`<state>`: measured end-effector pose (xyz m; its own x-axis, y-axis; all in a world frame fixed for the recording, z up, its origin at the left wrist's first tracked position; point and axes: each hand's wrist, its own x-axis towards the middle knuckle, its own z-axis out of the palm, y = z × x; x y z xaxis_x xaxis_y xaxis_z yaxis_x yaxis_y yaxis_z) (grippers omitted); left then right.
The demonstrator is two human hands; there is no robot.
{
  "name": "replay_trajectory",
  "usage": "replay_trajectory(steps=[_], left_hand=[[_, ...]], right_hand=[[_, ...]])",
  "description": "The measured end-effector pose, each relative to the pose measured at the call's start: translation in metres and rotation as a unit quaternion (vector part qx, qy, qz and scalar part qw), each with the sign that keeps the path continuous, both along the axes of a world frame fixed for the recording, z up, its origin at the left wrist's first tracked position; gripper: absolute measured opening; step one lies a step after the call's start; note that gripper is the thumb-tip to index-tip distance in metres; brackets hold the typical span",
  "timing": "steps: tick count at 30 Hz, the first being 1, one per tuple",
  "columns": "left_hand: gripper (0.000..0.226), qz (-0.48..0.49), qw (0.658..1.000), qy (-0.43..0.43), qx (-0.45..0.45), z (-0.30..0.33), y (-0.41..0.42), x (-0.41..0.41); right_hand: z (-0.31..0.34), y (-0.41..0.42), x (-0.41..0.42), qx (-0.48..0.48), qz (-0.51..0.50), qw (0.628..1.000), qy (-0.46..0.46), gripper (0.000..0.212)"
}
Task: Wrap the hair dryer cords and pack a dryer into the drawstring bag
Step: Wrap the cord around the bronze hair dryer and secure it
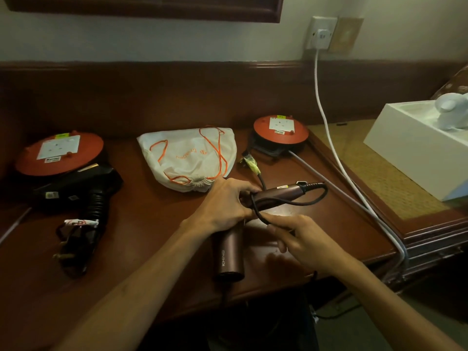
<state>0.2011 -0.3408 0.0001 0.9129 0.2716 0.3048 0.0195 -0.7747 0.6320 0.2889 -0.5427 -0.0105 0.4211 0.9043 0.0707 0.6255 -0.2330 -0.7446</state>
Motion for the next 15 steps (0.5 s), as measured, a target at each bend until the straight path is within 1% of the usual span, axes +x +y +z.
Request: replay_trajectory(steps=[2, 5, 6, 8, 11, 13, 15], left_hand=[[0.048, 0.0, 1.0, -0.001, -0.002, 0.002, 0.0, -0.001], [0.053, 0.0, 1.0, 0.008, -0.013, 0.004, 0.003, -0.003], [0.055, 0.0, 1.0, 0.013, -0.019, 0.004, 0.005, -0.005], [0.057, 0.0, 0.999, 0.017, -0.038, 0.004, 0.01, -0.011], [0.061, 0.006, 0.996, 0.001, -0.084, 0.001, 0.02, -0.018], [0.06, -0.007, 0.996, -0.001, -0.089, -0.002, 0.026, -0.022], [0.06, -0.019, 0.997, 0.003, -0.074, -0.004, 0.029, -0.024]], right_hand=[[-0.005, -0.001, 0.006, 0.001, 0.002, 1.0, 0.031, 0.041], [-0.01, 0.001, 0.016, 0.004, -0.004, 0.999, 0.045, 0.02], [-0.01, 0.003, 0.017, -0.007, -0.009, 0.999, 0.049, 0.018], [-0.013, 0.008, 0.021, -0.04, -0.013, 0.998, 0.056, 0.032], [-0.016, 0.026, 0.028, -0.108, -0.037, 0.993, 0.017, 0.058], [-0.018, 0.041, 0.037, -0.145, -0.043, 0.989, 0.002, 0.059], [-0.025, 0.053, 0.059, -0.163, -0.001, 0.986, 0.026, 0.047]])
